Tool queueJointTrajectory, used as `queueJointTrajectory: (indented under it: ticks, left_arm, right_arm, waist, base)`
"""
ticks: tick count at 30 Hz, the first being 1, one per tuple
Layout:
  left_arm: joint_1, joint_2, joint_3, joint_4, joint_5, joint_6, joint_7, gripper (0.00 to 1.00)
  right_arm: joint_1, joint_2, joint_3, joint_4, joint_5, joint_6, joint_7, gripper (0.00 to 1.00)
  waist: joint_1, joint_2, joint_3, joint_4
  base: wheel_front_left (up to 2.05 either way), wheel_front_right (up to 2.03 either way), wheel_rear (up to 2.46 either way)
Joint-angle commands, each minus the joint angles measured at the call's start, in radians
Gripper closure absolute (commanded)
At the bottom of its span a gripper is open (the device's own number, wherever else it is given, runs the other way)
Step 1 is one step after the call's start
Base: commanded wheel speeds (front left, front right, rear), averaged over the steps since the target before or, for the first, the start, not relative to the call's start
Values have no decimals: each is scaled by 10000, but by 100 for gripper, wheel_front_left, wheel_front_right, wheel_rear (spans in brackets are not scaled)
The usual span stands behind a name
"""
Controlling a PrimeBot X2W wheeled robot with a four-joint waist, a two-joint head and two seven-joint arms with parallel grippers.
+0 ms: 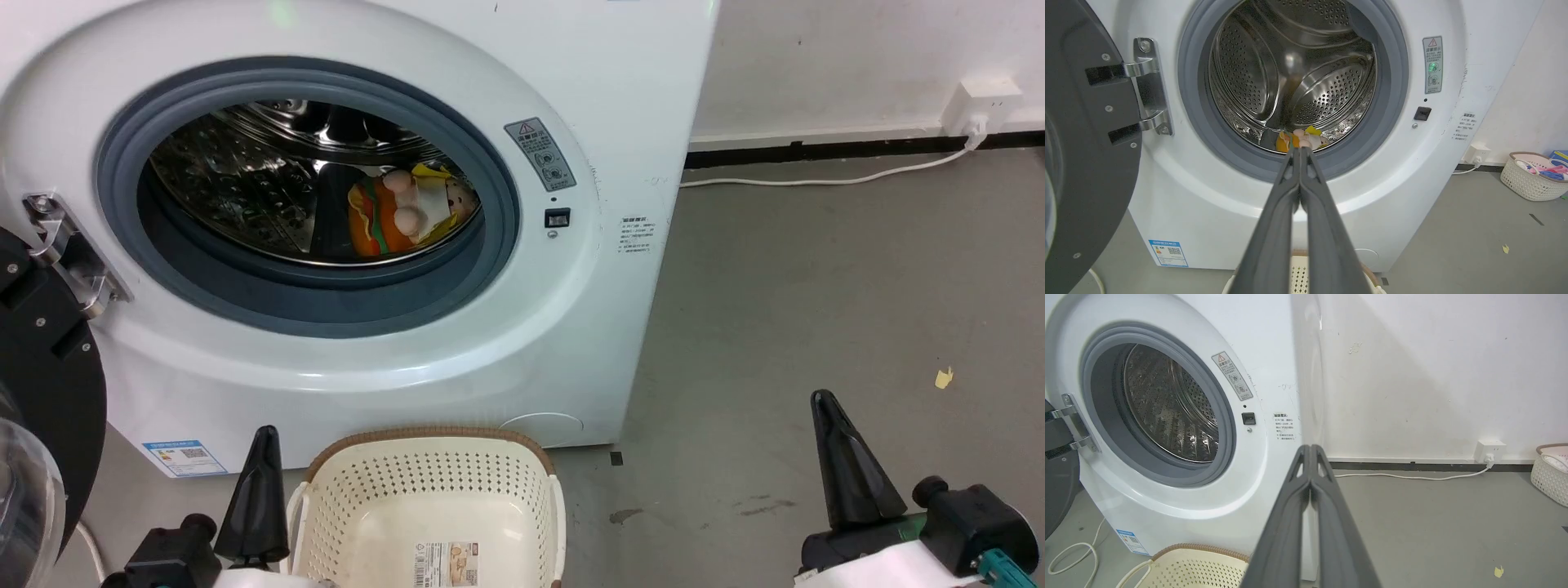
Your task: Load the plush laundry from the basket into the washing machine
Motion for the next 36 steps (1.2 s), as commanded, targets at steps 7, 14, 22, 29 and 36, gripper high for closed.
queueJointTrajectory:
  ticks: [7, 14, 22, 29, 36]
  left_arm:
    - [-102, 2, -47, 6, 184, 65, 178, 100]
    - [-154, 2, -83, 12, 284, 97, 321, 100]
    - [-213, 1, -125, 17, 398, 135, 484, 100]
    - [-265, 1, -161, 22, 499, 168, 627, 100]
    - [-316, 1, -198, 28, 599, 201, 770, 100]
  right_arm:
    - [-60, 0, -35, 41, -123, -1, 175, 100]
    - [-90, 0, -58, 63, -193, -2, 318, 100]
    - [-124, -1, -85, 87, -274, -2, 482, 100]
    - [-153, -1, -108, 109, -344, -3, 626, 100]
    - [-183, -1, -131, 130, -414, -3, 768, 100]
  waist:
    - [0, 0, -30, 8]
    - [0, 0, -58, 16]
    - [0, 0, -90, 24]
    - [0, 0, -118, 32]
    - [0, 0, -146, 39]
  base:
    - [0, 0, 0]
    - [0, 0, 0]
    - [0, 0, 0]
    - [0, 0, 0]
    - [0, 0, 0]
